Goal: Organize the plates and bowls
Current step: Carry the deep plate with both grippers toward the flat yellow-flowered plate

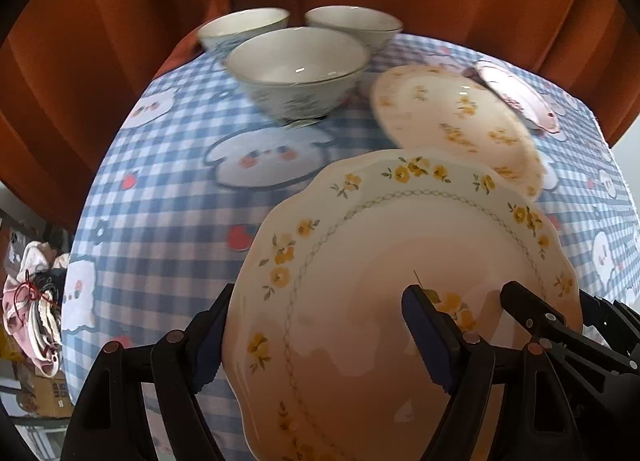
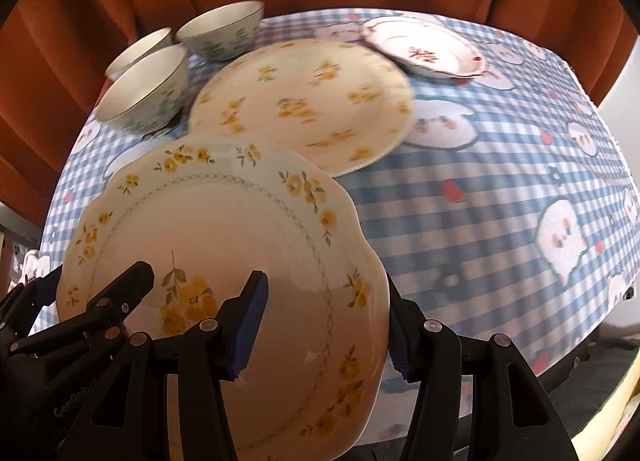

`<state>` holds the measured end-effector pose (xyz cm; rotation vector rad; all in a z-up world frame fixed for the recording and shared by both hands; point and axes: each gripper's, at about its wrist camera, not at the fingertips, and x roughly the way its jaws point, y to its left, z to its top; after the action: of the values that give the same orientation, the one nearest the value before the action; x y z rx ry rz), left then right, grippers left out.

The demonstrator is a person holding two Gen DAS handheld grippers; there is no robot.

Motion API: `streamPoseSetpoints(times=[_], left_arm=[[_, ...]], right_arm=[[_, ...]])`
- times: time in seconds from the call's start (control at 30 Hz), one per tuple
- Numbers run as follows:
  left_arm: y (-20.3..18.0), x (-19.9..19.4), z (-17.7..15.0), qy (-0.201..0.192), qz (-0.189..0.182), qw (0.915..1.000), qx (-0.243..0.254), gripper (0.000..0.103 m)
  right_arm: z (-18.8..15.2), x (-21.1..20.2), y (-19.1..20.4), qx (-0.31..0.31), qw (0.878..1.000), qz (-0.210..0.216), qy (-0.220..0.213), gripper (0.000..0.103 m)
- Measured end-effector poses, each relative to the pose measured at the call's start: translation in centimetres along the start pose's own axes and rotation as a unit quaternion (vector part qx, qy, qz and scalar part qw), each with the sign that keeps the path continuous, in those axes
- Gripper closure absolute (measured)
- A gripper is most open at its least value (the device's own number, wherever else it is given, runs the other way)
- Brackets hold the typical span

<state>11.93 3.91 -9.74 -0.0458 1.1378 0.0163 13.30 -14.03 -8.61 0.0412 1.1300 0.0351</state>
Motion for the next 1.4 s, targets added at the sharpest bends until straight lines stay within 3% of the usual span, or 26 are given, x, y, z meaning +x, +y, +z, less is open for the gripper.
streamPoseSetpoints(times=[0.23,0.5,0.6,0.97,1.1,1.4], left_arm=[[3.8,0.8,-0.3,0.007,0.019,0.9998,0.000,0.022],[6.1,2.6,-0.4,0.025,0.012,0.9996,-0.002,0.022],[6.3,3.5,-0.2,0.040,0.005,0.9992,-0.004,0.022],[6.6,4.0,0.2,0.016,-0.001,0.9997,-0.021,0.021],[6.7,3.6,-0.4,0.033,-0.003,0.9990,-0.029,0.019],[6.4,0.6,-0.6,0.014,0.006,0.9996,-0.025,0.019]], right_arm=[[-0.2,1.5,4.4,-0.008,1.000,0.009,0.015,0.044],[-0.1,3.3,7.4,-0.008,0.999,0.008,0.035,0.044],[0.3,3.6,7.7,-0.006,0.999,0.002,0.034,0.044],[1.7,4.6,7.8,-0.007,0.999,-0.006,0.036,0.044],[1.6,4.4,7.9,-0.023,0.999,-0.005,0.038,0.044],[0.8,1.7,7.2,-0.031,0.999,0.011,0.023,0.042]])
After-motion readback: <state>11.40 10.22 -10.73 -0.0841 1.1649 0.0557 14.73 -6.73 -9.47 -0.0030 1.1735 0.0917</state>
